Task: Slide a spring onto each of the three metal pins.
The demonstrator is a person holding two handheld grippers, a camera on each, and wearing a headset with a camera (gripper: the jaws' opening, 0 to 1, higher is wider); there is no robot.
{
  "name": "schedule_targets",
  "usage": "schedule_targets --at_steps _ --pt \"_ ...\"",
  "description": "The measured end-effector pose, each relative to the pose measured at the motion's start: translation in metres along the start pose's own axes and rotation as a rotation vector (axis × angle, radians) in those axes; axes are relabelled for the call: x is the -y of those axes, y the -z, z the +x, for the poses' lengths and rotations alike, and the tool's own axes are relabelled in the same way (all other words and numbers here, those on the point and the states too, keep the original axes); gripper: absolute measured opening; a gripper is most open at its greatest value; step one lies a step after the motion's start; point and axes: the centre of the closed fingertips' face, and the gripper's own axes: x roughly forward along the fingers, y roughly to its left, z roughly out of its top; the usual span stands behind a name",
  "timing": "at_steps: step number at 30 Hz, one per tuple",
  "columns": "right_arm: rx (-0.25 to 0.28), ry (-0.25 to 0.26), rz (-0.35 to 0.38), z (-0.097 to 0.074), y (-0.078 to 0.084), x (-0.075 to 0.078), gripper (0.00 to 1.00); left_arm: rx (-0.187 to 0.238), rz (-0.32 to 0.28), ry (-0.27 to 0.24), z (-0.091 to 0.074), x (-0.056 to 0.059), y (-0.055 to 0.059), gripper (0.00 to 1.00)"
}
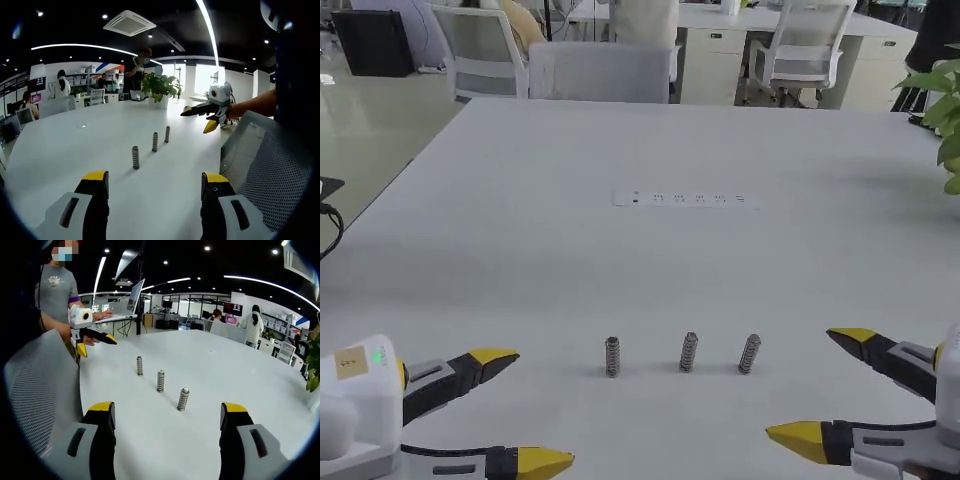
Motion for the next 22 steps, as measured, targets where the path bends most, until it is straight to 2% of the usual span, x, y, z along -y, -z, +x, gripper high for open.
schedule_targets --at_steps 22 --pt "0.005 0.002 0.0 0.0013 -0.0025 -0.001 0.87 0.005 0.008 0.004 0.0023 -0.0009 -0.0039 0.72"
